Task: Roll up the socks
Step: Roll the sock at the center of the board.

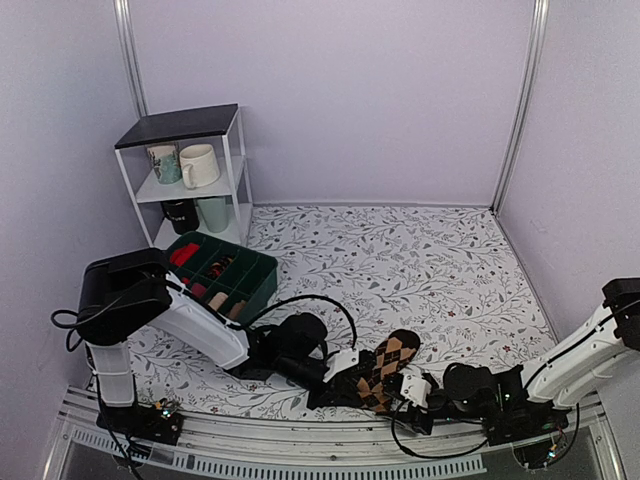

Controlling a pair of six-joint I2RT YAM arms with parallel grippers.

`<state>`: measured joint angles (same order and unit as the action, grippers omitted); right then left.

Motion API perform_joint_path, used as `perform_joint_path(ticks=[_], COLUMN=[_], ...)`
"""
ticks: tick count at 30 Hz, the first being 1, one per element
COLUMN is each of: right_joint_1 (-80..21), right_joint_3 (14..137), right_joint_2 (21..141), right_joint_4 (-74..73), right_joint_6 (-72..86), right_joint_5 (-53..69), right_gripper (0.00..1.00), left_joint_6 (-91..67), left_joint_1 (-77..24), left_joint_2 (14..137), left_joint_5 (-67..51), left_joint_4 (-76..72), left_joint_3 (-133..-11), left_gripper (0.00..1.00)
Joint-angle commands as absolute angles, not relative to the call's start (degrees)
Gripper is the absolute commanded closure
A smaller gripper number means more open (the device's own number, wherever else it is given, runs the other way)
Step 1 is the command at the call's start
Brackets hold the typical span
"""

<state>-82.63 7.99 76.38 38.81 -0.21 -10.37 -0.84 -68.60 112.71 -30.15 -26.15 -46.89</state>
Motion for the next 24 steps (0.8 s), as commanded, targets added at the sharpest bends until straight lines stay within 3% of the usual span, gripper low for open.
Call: perform_joint_path(ticks=[1, 10, 15, 17, 20, 22, 24], right_joint_1=[-83.7, -84.5, -84.8, -84.8, -84.8, -84.8, -84.3], right_joint_3=[10.1, 12.5, 16.1, 16.1, 14.8, 13.5, 11.8], right_joint_2=[80.0, 85.8, 91.3, 91.7, 89.7, 87.1, 84.0], right_joint_4=[39.6, 35.4, 29.5, 29.0, 28.6, 28.6, 28.7], right_joint_6=[-2.0, 4.2, 9.8, 12.2, 15.5, 17.0, 18.5], right_joint_5=[-15.8, -14.5, -13.9, -13.4, -13.2, -12.6, -10.4], right_gripper=[0.53, 0.6, 0.85, 0.9, 0.92, 0.93, 0.92], left_joint_6=[-1.8, -1.6, -1.8, -1.5, -0.1, 1.9, 5.2], left_joint_1=[-68.4, -67.9, -67.8, -67.8, -67.8, -68.6, -70.3], left_joint_2=[118.4, 118.4, 117.0, 115.2, 109.6, 105.0, 100.0], left_joint_5=[-27.9, -28.0, -27.8, -27.1, -24.6, -21.4, -16.7], left_joint_4=[-12.1, -12.9, -15.6, -17.4, -20.9, -25.2, -30.0], left_joint_3=[-43.9, -43.3, -42.0, -41.2, -39.1, -36.7, -33.4], left_gripper=[1.0, 1.0, 1.0, 0.8, 0.72, 0.59, 0.54])
